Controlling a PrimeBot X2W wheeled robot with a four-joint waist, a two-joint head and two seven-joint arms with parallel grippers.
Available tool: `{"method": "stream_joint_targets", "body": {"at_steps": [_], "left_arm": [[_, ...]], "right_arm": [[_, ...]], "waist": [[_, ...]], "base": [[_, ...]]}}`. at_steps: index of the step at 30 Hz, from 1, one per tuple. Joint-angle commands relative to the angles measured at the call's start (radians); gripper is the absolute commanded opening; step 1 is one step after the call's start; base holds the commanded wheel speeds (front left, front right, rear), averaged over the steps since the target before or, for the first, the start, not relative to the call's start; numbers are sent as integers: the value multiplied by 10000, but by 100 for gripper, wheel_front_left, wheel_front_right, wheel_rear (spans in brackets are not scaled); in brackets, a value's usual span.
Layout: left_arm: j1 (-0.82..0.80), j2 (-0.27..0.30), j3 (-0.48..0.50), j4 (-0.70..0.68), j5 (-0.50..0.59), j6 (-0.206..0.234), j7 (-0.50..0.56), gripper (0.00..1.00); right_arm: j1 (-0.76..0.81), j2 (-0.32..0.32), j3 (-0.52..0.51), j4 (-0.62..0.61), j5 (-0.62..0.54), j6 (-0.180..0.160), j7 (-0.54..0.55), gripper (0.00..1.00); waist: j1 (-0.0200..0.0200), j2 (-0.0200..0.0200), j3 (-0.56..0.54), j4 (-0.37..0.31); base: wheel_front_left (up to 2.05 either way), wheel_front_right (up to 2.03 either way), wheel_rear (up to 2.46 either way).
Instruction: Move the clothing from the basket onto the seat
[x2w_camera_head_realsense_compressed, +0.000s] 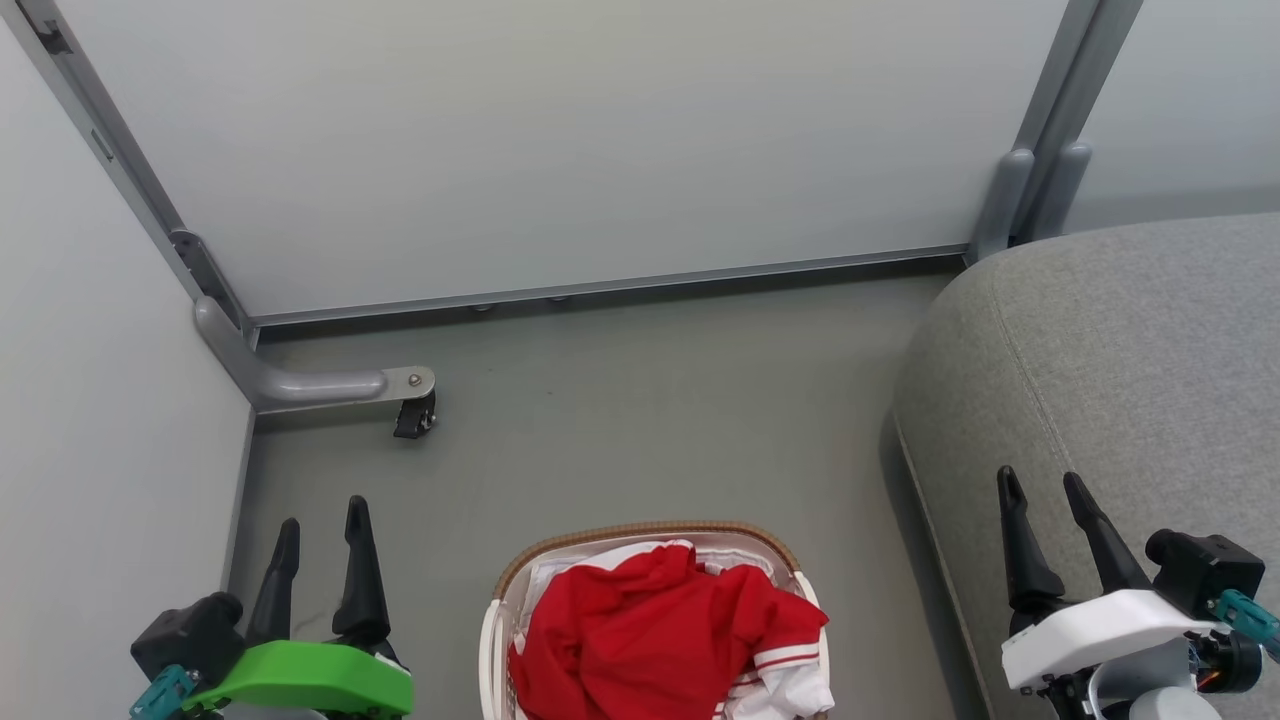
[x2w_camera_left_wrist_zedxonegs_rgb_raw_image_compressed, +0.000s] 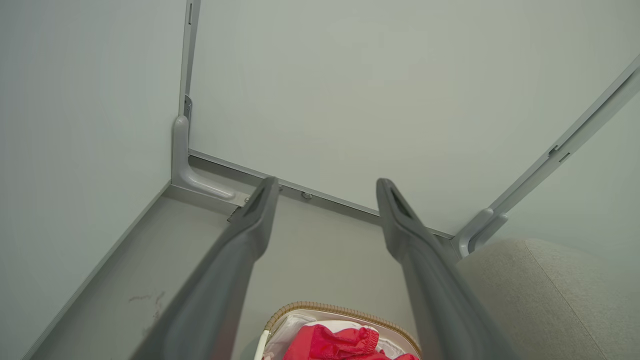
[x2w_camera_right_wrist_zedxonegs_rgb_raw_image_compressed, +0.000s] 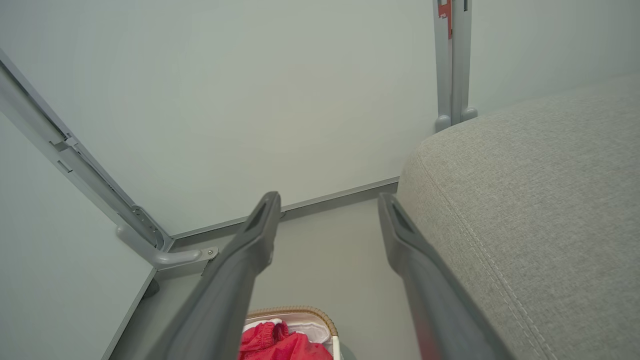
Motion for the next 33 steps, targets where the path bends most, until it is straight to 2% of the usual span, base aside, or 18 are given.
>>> {"method": "stream_joint_targets", "body": {"at_steps": [1, 33], "left_arm": [[66, 79, -33, -27, 276, 29, -79, 100], [245, 92, -256, 628, 2302, 23, -747, 100]], "right_arm": [[54, -70, 10, -34, -294, 3, -102, 100], [255, -98, 144, -71, -2886, 4, -761, 100]], "waist": [[0, 0, 4, 4], [0, 0, 78, 98]], "base": [[0, 0, 0], [0, 0, 0]]}}
